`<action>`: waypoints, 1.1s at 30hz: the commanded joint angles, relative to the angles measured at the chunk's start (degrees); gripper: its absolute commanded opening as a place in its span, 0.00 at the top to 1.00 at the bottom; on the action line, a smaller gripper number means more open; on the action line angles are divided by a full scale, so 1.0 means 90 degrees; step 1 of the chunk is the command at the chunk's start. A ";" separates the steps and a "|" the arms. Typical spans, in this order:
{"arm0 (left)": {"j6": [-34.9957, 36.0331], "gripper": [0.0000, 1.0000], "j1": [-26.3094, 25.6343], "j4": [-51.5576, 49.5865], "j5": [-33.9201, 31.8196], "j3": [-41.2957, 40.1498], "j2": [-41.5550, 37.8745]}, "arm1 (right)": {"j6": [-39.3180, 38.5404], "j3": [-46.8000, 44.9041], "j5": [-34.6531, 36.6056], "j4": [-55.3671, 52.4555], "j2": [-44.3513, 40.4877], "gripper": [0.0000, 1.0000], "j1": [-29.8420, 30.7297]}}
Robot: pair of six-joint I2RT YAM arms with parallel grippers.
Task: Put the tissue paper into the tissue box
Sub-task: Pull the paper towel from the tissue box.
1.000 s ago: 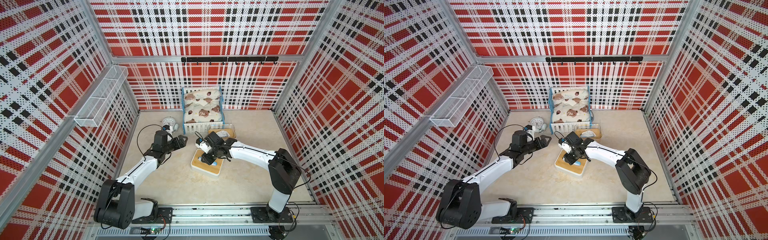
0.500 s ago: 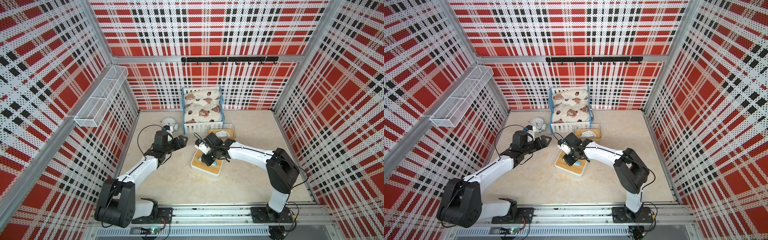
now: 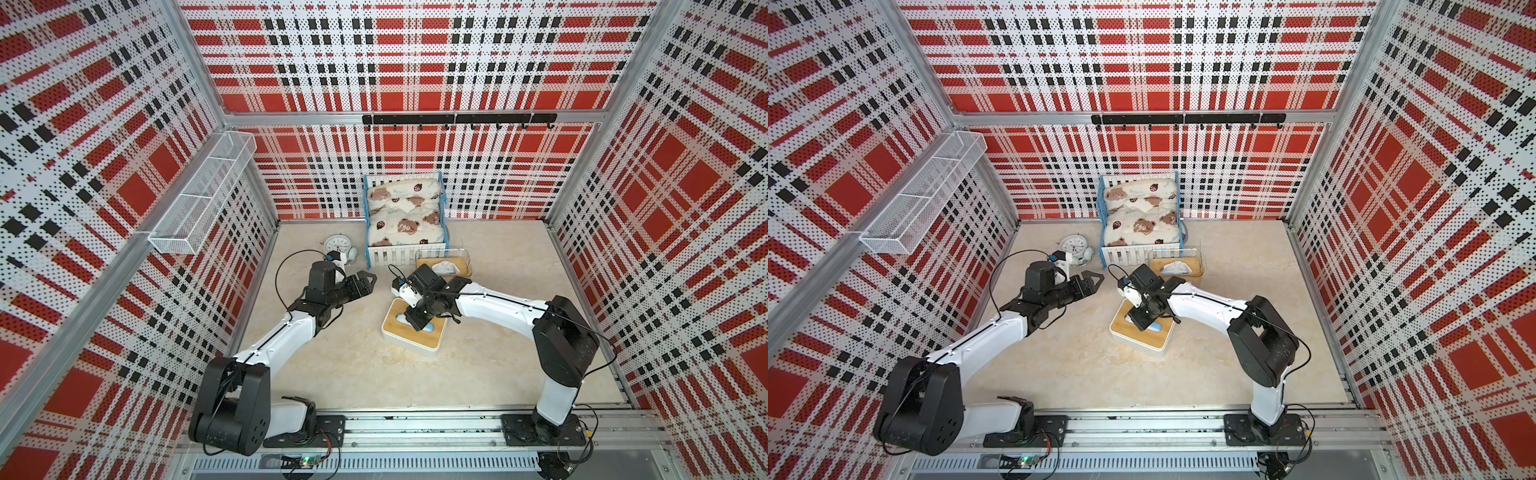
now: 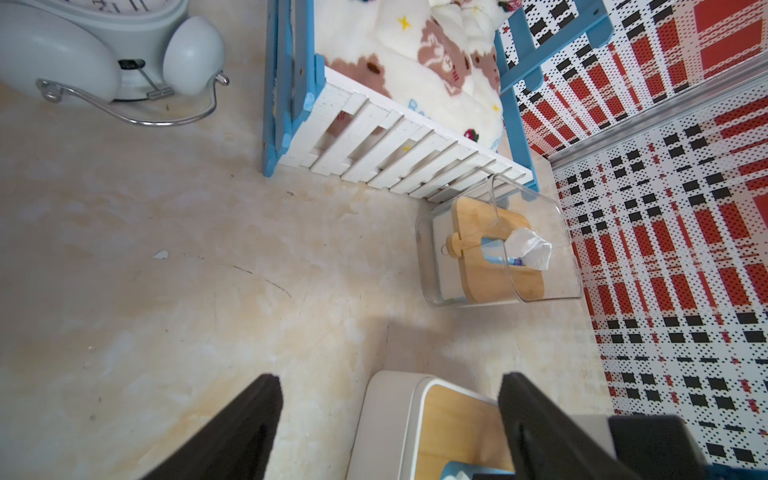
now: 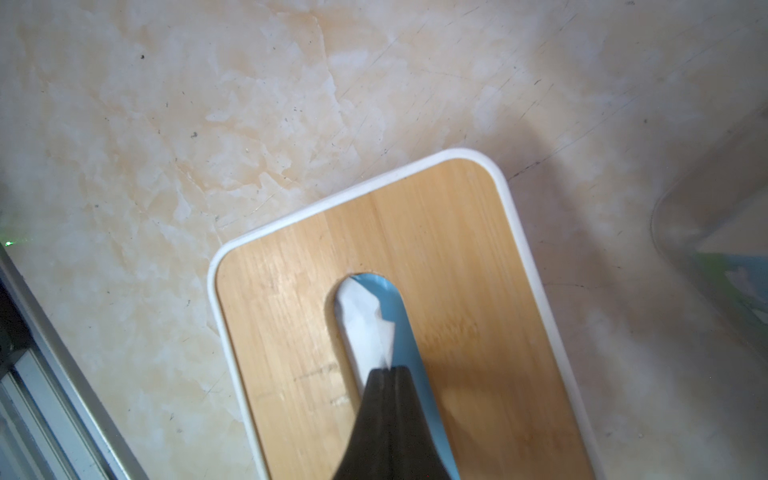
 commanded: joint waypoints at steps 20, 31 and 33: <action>0.0094 0.12 -0.0152 0.0132 -0.0070 -0.0036 -0.0165 | -0.0104 0.0915 0.0443 -0.0731 -0.0037 1.00 -0.0056; 0.0138 0.12 -0.0199 0.0103 -0.0133 -0.0065 -0.0184 | 0.0035 0.0475 0.0311 -0.1051 -0.0671 0.72 -0.0059; 0.0136 0.12 -0.0209 0.0103 -0.0116 -0.0029 -0.0167 | 0.0116 0.0267 0.0364 -0.1051 -0.0874 0.68 -0.0063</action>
